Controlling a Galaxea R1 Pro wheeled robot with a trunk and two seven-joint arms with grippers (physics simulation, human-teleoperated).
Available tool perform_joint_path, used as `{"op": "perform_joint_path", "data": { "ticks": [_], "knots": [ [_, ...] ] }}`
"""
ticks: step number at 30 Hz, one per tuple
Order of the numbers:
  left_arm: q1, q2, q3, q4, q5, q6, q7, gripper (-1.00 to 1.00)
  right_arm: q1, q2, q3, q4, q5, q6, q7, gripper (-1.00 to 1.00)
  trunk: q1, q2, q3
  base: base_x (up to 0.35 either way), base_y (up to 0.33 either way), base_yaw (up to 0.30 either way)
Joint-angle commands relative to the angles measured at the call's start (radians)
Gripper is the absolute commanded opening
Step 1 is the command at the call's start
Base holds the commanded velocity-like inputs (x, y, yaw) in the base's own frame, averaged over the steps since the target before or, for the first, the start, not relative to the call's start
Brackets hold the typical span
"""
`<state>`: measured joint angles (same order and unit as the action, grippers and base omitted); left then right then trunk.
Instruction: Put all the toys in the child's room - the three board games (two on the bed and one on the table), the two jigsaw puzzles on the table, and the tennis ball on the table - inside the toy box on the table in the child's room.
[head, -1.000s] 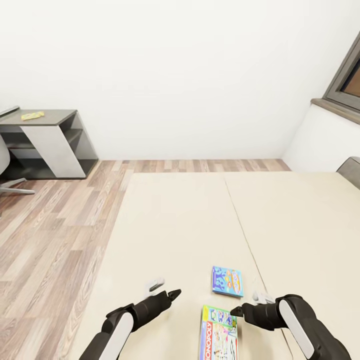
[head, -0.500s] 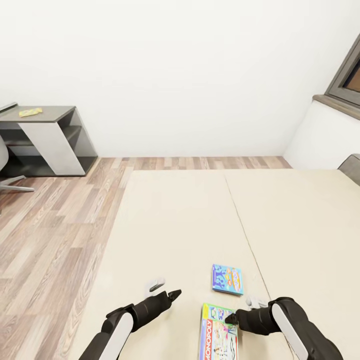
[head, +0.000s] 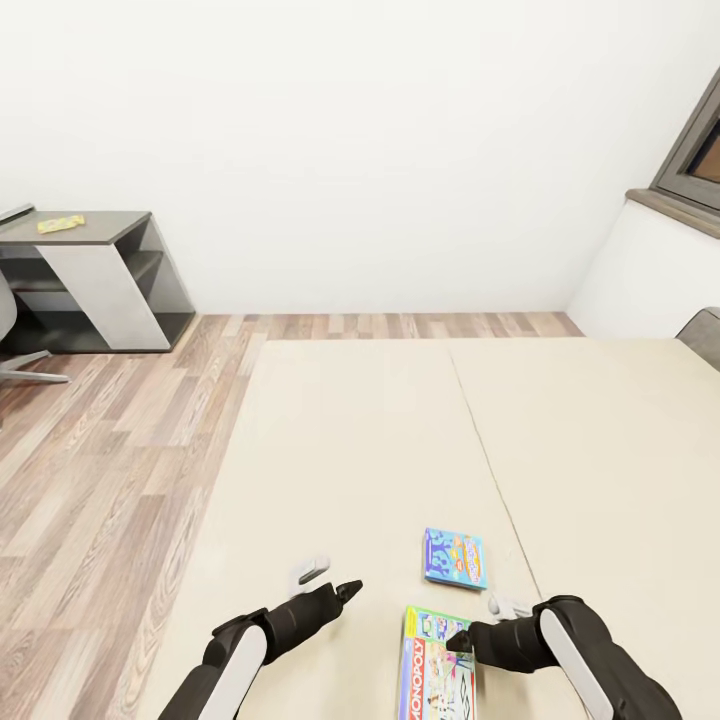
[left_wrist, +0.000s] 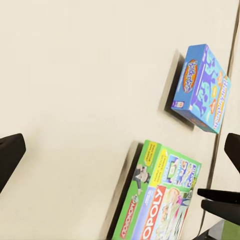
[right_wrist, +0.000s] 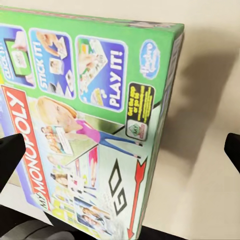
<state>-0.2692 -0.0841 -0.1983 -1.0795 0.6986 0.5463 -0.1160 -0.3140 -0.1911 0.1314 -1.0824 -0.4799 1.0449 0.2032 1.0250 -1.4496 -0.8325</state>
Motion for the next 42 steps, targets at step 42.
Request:
{"op": "perform_joint_path", "data": {
  "ticks": [42],
  "knots": [
    [0.001, 0.001, 0.000, 0.000, -0.002, 0.000, 0.000, 1.00, -0.001, 0.012, 0.001, 0.011, 0.012, 0.002, 0.007, 1.00, 0.000, 0.000, -0.001, 0.000, 0.000, 0.000]
  ]
}}
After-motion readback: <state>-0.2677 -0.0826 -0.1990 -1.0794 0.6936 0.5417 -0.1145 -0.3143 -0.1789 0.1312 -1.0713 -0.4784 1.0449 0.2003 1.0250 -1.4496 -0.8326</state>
